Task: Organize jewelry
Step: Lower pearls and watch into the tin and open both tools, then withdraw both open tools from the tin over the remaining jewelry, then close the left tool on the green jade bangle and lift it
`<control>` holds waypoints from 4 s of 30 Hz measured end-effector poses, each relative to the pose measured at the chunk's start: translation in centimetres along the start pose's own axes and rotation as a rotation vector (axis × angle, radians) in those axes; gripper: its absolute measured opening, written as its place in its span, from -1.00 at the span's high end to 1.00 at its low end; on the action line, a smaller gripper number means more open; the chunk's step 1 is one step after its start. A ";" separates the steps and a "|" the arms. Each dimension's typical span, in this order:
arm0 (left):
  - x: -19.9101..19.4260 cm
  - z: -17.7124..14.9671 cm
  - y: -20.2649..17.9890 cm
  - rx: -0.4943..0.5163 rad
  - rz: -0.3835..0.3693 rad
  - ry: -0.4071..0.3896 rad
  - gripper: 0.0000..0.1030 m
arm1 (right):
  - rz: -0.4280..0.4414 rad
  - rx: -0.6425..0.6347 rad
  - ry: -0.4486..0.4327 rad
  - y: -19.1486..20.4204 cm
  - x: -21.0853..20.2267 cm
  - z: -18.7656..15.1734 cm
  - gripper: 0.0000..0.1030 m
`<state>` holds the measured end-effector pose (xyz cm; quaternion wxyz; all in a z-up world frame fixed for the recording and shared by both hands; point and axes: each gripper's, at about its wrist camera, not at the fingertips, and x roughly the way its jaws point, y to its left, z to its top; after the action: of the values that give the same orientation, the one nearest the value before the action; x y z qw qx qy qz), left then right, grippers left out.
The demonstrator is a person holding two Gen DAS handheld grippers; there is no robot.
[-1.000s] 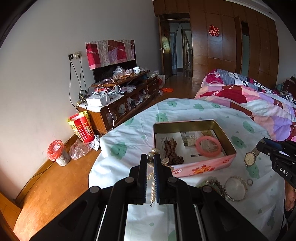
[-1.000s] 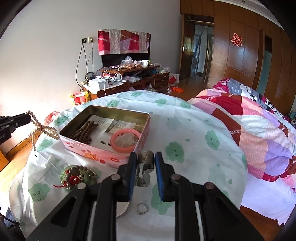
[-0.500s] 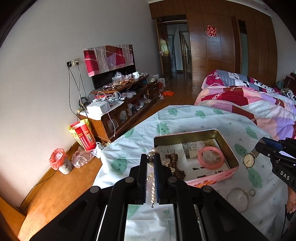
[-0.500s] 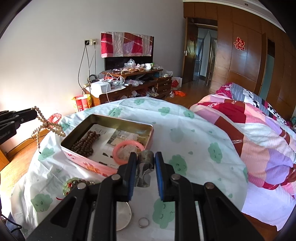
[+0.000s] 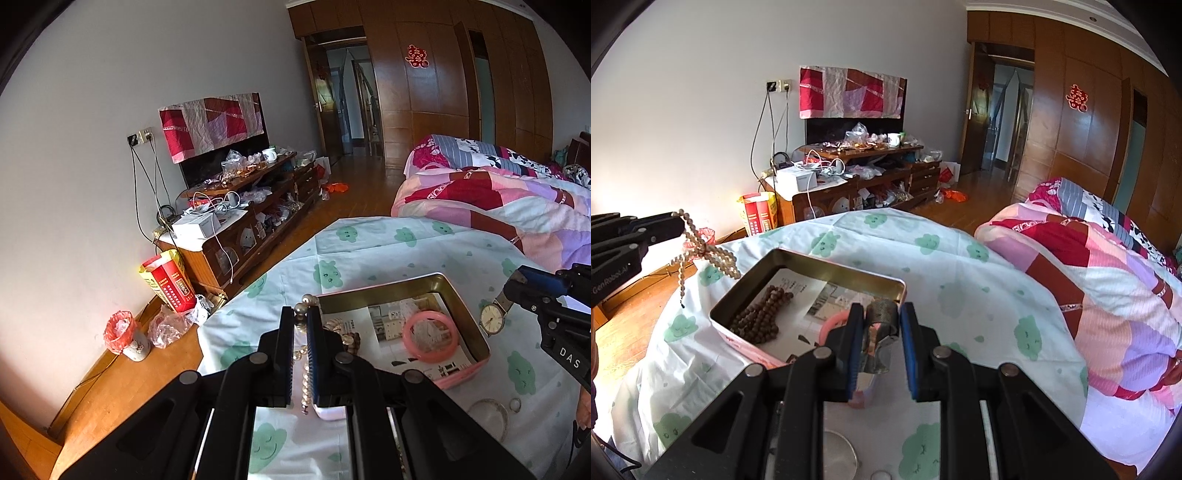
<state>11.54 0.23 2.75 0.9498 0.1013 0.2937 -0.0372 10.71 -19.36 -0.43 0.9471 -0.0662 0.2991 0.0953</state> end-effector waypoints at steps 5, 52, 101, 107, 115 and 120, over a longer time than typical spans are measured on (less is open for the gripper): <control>1.3 0.7 -0.4 0.008 0.010 0.004 0.89 | -0.002 -0.002 0.002 0.1 0.6 0.5 0.57; 9.7 -1.0 -3.3 0.092 0.134 0.093 -0.65 | 0.001 -0.007 0.083 1.4 7.6 -0.1 0.14; 2.4 -12.2 -5.1 0.025 -0.014 0.224 -0.65 | -0.035 -0.014 0.194 1.6 1.5 -10.3 -0.11; 3.3 -12.9 -6.5 0.064 -0.056 0.244 -0.35 | -0.031 -0.018 0.194 1.6 1.4 -10.3 -0.11; 3.4 -13.1 -6.7 0.047 -0.179 0.276 0.78 | -0.013 0.006 0.197 1.4 1.5 -10.2 -0.11; 1.4 -11.9 -4.5 -0.017 -0.187 0.215 0.79 | 0.000 0.075 0.190 0.2 1.4 -10.2 -0.11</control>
<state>5.61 -1.59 -8.40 0.9061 0.0689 0.4021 -0.1120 6.11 -20.81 -9.59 0.9164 -0.0396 0.3908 0.0773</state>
